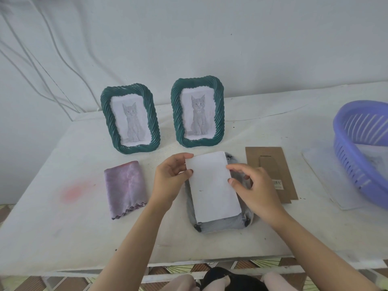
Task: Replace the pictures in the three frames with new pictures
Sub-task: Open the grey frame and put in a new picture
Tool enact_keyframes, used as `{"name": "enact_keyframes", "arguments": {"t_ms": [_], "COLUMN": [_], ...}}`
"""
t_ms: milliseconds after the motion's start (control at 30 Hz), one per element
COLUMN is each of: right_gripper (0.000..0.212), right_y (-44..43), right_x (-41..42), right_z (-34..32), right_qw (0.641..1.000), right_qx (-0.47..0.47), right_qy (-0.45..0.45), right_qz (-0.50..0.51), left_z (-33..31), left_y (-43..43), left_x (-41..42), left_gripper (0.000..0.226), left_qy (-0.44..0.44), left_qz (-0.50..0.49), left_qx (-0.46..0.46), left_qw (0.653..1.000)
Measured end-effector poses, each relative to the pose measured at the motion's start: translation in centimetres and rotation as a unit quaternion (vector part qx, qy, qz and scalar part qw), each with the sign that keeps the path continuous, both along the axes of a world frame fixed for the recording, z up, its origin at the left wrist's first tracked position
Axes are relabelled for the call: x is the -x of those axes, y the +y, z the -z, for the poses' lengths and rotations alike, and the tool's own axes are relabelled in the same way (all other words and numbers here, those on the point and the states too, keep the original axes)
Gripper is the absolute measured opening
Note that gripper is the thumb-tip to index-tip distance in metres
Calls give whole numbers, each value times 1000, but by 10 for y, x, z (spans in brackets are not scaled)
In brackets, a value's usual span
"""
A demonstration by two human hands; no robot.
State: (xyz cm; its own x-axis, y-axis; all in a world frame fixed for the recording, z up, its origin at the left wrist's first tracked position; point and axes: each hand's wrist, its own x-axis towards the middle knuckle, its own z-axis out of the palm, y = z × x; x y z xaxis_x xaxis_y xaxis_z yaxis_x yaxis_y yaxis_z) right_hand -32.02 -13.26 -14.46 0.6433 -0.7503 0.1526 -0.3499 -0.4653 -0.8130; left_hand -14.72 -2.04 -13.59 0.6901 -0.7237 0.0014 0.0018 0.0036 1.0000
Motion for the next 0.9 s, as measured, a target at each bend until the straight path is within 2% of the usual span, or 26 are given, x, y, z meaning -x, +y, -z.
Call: {"name": "enact_keyframes", "arguments": {"t_ms": [200, 333, 600, 767, 900], "right_gripper": [27, 31, 24, 24, 25], "right_y": [0, 3, 3, 4, 6], "right_x": [-4, -5, -6, -5, -6], "right_z": [-3, -2, -8, -10, -11], "right_qw": [999, 1000, 1000, 1000, 998], "right_qx": [-29, 12, -8, -10, 27], "right_qy": [-19, -1, -11, 2, 49], "right_qz": [8, 22, 3, 17, 23], "left_z": [1, 2, -1, -3, -5], "left_y": [-3, -4, -1, -4, -5], "left_x": [0, -2, -3, 0, 6], "left_gripper": [43, 45, 39, 42, 43], "left_qy": [6, 8, 92, 3, -151], "left_qz": [-1, 0, 5, -9, 0], "left_qx": [-31, -28, 18, -46, -125], "left_qw": [999, 1000, 996, 999, 981]}}
